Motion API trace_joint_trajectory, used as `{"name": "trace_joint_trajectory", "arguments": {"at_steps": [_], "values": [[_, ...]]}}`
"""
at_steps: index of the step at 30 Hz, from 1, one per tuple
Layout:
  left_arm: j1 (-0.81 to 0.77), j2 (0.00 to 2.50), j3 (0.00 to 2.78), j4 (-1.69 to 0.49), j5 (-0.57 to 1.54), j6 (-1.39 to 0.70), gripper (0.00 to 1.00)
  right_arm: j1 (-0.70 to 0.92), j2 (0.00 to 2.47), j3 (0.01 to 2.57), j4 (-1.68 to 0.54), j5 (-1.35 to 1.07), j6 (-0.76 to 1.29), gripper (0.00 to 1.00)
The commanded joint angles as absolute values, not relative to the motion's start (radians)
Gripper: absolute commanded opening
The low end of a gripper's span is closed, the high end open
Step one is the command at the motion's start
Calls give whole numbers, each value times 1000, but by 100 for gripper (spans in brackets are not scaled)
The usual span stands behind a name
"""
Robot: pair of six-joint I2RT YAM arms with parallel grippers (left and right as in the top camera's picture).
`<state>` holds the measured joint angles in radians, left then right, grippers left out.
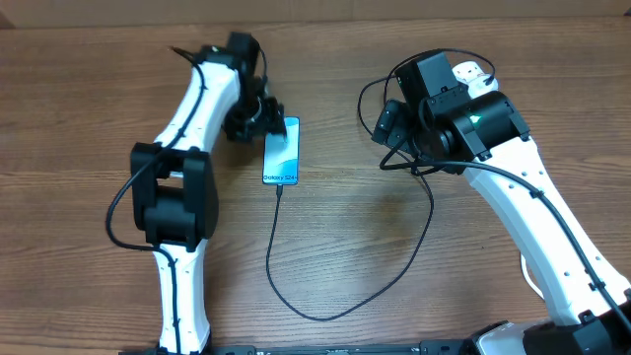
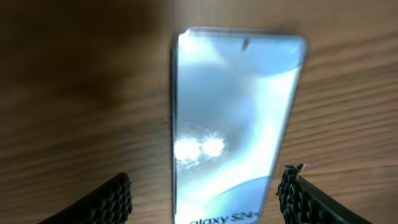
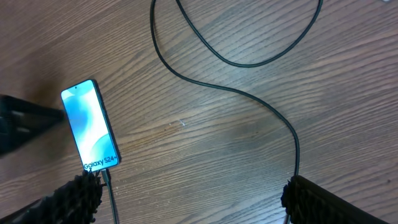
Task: Plug charger to phone and switch on socket
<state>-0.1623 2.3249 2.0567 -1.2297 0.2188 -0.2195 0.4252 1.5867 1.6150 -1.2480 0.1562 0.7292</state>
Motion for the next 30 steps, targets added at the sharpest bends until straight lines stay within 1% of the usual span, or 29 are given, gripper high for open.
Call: {"name": "trace_joint_trajectory", "arguments": {"at_steps": [1,2,4,7,9,11,14,17,19,21,27,30], "values": [[-129,2251,2195,-1285,274,-247,71,418,1584,1629,-1244,156,733,98],[-122,2236,2230,-1311,289,-247,71,418,1584,1629,-1244,156,733,100],[-110,2182,2292,-1394,307,-248,73,418,1584,1629,-1243,139,725,100],[-109,2122,2298,-1449,302,-251,81,402,1584,1631,-1221,-2,595,100],[-109,2098,2298,-1465,301,-250,100,367,1584,1641,-1219,-79,568,100],[-110,2088,2298,-1471,294,-250,100,318,1588,1671,-1238,-121,540,100],[-110,2087,2298,-1471,295,-250,100,210,1619,1784,-1329,-156,484,100],[-111,2089,2297,-1470,295,-250,100,103,1693,1949,-1441,-147,418,100],[-111,2089,2297,-1470,295,-250,100,41,1747,2042,-1475,-109,410,100],[-111,2089,2297,-1469,295,-250,100,-12,1785,2082,-1444,-45,411,100],[-111,2089,2297,-1469,295,-250,100,-119,1872,2081,-1301,194,418,100],[-112,2089,2297,-1469,295,-250,100,-153,1938,2081,-1237,250,418,100]]}}
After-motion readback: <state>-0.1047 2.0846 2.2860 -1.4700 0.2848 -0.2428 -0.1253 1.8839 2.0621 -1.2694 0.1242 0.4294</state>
